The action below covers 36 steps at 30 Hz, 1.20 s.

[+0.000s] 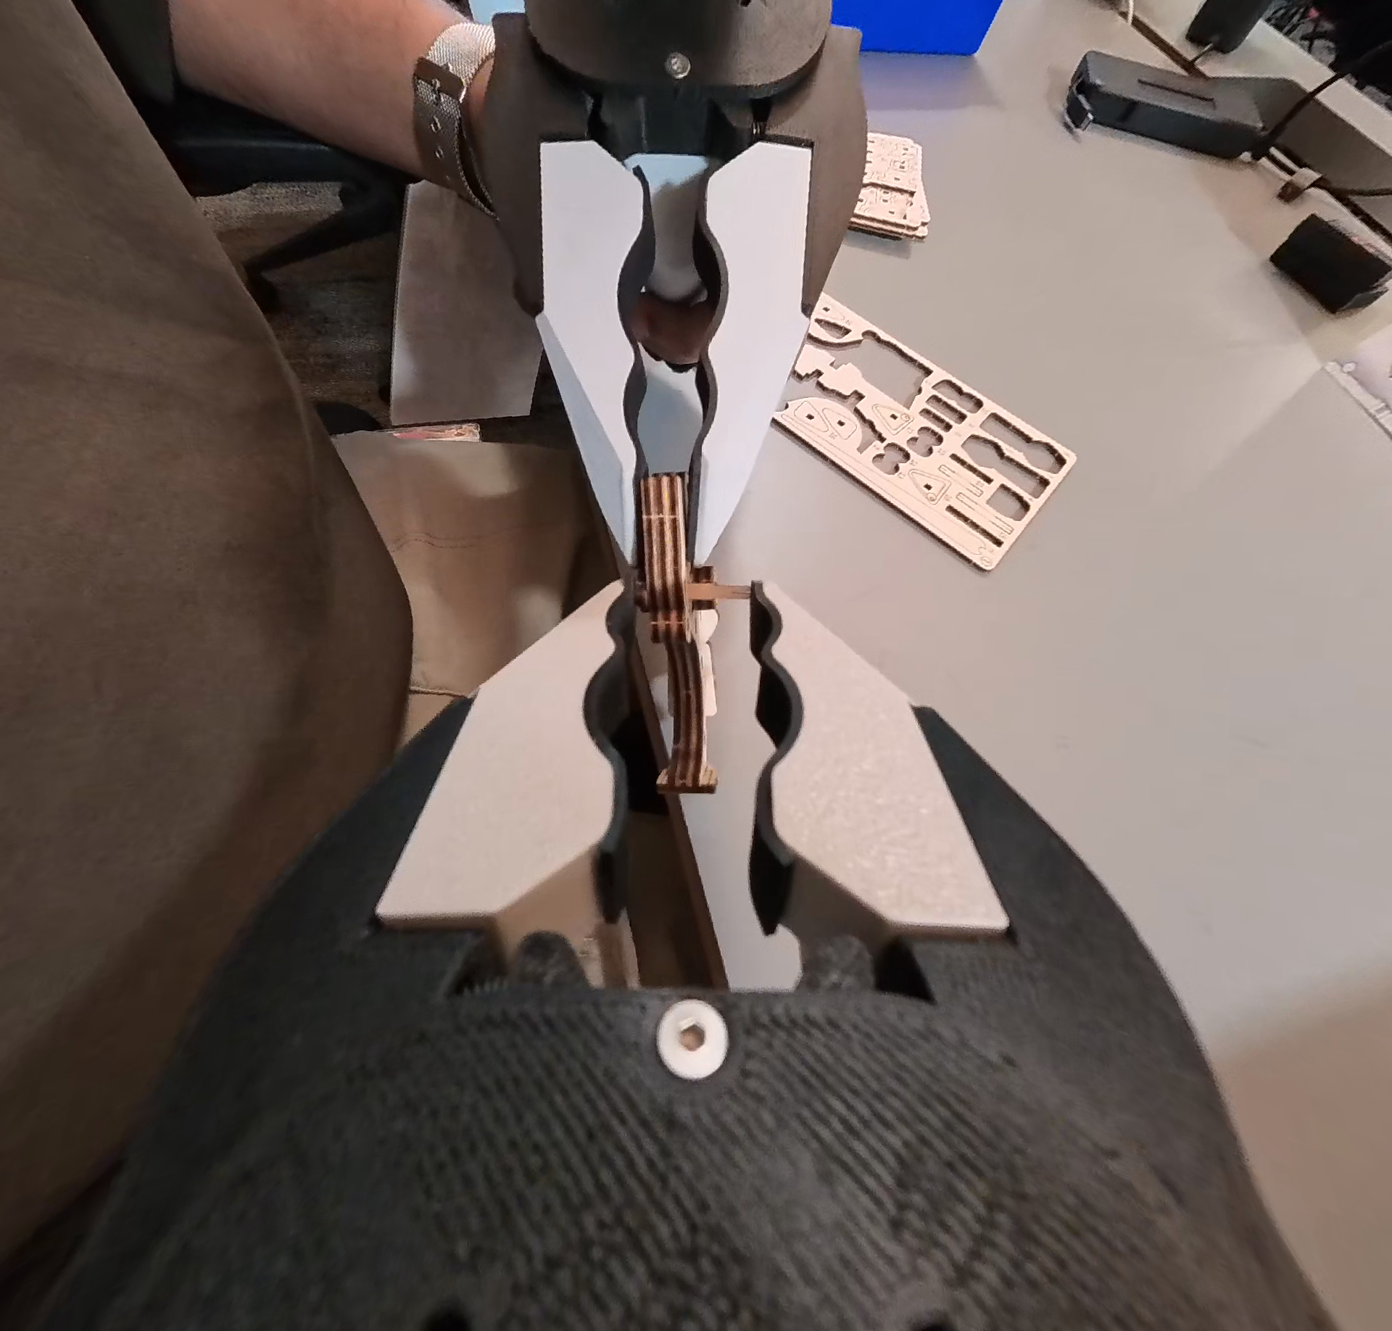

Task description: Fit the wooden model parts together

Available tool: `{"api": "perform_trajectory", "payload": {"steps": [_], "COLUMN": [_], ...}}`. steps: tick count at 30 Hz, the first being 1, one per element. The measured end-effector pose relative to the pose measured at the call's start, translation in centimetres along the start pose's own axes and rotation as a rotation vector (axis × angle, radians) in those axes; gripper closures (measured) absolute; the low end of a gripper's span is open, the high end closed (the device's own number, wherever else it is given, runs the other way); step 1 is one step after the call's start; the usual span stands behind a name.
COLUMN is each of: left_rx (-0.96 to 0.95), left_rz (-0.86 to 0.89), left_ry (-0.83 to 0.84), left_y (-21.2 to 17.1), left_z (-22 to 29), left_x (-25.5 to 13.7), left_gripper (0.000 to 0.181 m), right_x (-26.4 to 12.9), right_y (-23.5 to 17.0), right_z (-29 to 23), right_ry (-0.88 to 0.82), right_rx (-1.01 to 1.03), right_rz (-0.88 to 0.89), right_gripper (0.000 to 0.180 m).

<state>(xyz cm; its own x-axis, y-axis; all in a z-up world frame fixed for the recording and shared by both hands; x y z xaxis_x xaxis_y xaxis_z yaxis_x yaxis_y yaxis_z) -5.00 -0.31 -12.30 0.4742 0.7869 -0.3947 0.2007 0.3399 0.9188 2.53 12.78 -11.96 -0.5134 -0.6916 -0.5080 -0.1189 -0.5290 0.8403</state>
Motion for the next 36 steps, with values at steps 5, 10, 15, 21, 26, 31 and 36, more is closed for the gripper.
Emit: {"api": "perform_trajectory", "payload": {"steps": [5, 10, 15, 21, 26, 31, 36], "left_rx": [0.007, -0.004, 0.008, 0.012, 0.011, -0.004, -0.046], "left_rz": [0.000, 0.023, 0.006, -0.004, -0.013, 0.003, 0.042], "left_ry": [0.000, -0.013, -0.014, -0.018, -0.025, -0.015, -0.010], "left_y": [0.00, 0.12, -0.01, -0.08, -0.18, -0.05, 0.32], "left_z": [0.05, 0.00, 0.04, 0.09, 0.12, -0.08, -0.51], "left_x": [-0.02, -0.25, -0.21, -0.13, -0.01, -0.09, -0.33], "left_gripper": [0.173, 0.173, 0.173, 0.174, 0.174, 0.173, 0.173], "right_x": [0.03, -0.09, 0.12, 0.28, 0.37, 0.27, -0.27], "right_y": [0.07, 0.46, 0.54, 0.57, 0.54, 0.60, 0.77], "right_z": [-0.17, -0.25, -0.53, -0.78, -0.89, -0.77, -0.15], "right_ry": [-0.010, -0.020, -0.036, -0.049, -0.049, -0.060, -0.100], "right_rx": [-0.019, -0.008, -0.029, -0.066, -0.082, -0.090, -0.065], "right_rz": [-0.007, -0.012, -0.044, -0.076, -0.095, -0.092, -0.022], "right_gripper": [0.152, 0.152, 0.152, 0.152, 0.153, 0.152, 0.152]}}
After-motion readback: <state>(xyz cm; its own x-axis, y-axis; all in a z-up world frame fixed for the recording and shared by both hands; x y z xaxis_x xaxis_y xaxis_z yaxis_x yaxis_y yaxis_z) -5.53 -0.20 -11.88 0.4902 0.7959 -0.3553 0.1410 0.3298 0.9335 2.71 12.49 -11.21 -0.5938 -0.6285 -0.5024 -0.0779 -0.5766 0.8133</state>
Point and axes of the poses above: each gripper's, where its closed fingertips meet, x out along the fingers, y out of its top, z = x × y across the jaws, the point moved 9 cm from there along -x, back along the fingers, and after that the axes turned 5 degrees about -x, right-handed, at the moved point
